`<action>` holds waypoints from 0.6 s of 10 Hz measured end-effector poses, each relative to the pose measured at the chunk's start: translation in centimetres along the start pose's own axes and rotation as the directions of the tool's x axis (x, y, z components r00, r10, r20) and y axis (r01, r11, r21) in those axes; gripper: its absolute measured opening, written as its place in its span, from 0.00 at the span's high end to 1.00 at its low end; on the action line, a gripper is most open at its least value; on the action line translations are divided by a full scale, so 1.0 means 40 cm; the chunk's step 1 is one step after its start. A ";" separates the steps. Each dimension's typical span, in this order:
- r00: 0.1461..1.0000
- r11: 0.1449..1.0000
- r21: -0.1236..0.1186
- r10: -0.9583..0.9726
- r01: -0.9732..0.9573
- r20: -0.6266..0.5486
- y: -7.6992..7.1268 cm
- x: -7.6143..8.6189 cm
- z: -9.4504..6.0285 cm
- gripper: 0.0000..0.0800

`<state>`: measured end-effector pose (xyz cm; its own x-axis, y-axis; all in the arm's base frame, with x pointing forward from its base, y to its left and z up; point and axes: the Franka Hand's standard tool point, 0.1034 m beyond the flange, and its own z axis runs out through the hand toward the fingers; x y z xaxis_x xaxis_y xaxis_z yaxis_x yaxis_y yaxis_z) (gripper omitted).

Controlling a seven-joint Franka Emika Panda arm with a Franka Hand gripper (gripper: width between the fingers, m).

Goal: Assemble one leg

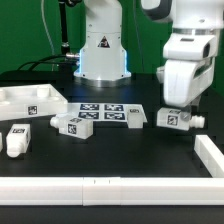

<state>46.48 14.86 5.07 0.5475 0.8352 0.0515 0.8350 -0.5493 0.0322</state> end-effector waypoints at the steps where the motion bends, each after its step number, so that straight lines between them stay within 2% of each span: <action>1: 0.999 0.999 0.004 0.041 -0.041 0.002 -0.039 -0.012 -0.016 0.64; 2: 0.997 0.997 0.007 0.076 -0.076 0.007 -0.065 -0.038 -0.019 0.64; 3: 0.996 0.996 0.009 0.091 -0.091 0.010 -0.064 -0.052 -0.018 0.64; 6: 0.996 0.996 0.008 0.088 -0.088 0.005 -0.066 -0.049 -0.014 0.64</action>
Offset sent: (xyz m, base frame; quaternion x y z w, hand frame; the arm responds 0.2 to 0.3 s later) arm 0.0000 0.0000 0.0000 0.0000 0.0000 0.0000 1.0000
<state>43.15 14.67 5.45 0.6188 0.7840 0.0496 0.7842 -0.6202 0.0198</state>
